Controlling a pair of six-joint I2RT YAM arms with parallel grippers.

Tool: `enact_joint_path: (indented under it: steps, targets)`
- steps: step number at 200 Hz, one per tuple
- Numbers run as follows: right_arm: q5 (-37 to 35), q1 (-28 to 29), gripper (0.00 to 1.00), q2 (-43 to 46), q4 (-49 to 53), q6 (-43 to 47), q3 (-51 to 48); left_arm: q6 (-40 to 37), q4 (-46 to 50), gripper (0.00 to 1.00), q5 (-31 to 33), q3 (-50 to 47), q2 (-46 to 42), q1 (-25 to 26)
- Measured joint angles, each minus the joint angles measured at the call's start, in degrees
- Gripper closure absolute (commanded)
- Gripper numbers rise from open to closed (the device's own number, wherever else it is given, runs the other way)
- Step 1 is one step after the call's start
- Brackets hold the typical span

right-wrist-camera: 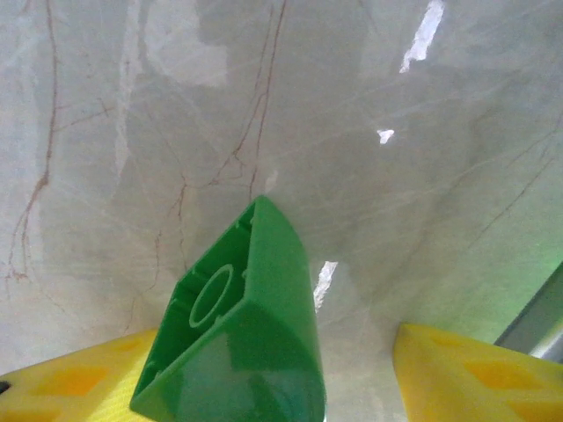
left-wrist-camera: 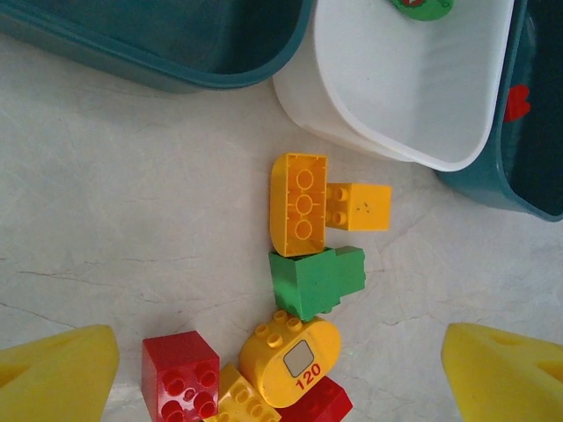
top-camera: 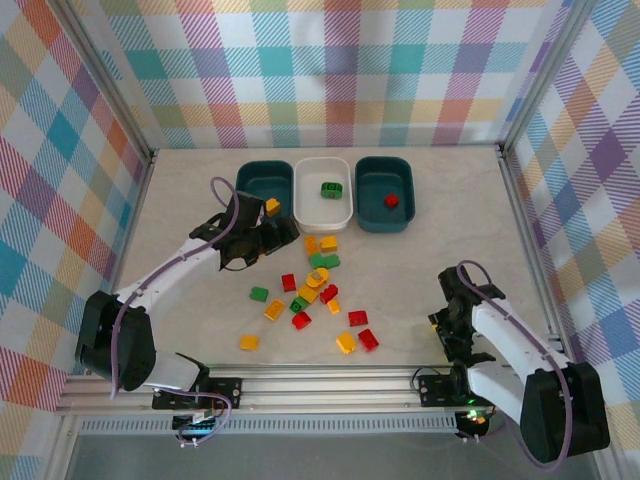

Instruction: Sort the legos into containers by color

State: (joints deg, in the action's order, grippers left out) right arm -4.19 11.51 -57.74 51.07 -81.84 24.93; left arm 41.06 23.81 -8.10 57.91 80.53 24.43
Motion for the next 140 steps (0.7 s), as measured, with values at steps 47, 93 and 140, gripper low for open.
enact_joint_path:
  steps: [47, 93, 140]
  targets:
    - [0.0, -2.3, 0.32, 0.7, -0.2, 0.9, 0.2, 0.0, 0.0, 0.06, 0.0, 0.0, 0.3, -0.2]
    - [0.0, -5.6, 0.35, 1.9, -0.9, 2.3, -0.2, -0.2, 0.0, 0.06, 0.0, 0.0, 1.6, -0.2]
    - [-0.3, -6.4, 0.54, 1.0, -0.1, 4.2, -0.2, -0.2, 0.0, 0.06, 0.0, 0.0, 1.8, -0.2]
